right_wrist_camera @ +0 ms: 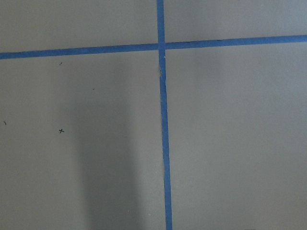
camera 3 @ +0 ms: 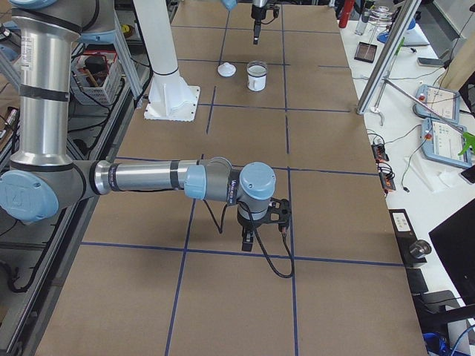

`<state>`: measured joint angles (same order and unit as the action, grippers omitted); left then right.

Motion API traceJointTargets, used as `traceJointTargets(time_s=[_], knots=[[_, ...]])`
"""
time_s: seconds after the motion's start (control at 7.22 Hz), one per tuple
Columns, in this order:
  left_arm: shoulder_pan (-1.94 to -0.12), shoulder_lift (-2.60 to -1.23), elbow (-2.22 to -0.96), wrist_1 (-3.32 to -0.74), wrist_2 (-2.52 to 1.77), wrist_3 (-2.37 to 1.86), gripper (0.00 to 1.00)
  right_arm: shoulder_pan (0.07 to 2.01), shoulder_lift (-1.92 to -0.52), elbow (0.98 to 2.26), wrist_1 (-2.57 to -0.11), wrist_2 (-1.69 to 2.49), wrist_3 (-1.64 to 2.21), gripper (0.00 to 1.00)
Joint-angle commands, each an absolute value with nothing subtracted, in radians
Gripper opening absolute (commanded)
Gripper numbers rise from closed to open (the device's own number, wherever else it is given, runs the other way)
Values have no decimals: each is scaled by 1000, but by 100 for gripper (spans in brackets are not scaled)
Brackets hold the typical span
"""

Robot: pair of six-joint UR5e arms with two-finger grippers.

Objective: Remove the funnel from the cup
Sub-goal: 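Move the left gripper over the clear funnel in the white mug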

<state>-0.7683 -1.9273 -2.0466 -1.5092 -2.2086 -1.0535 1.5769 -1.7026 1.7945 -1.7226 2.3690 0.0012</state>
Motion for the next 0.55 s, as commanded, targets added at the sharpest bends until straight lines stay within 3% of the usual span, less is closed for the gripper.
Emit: traceJointTargets(time_s=[0.0, 0.42], knots=[[-677, -1959, -2020, -1516, -2096, -1121, 99, 1577, -1703, 1793, -1724, 2370, 0, 100], [-675, -2022, -1896, -1557, -2088, -1155, 98, 1577, -1703, 1793, -1723, 2370, 0, 100]])
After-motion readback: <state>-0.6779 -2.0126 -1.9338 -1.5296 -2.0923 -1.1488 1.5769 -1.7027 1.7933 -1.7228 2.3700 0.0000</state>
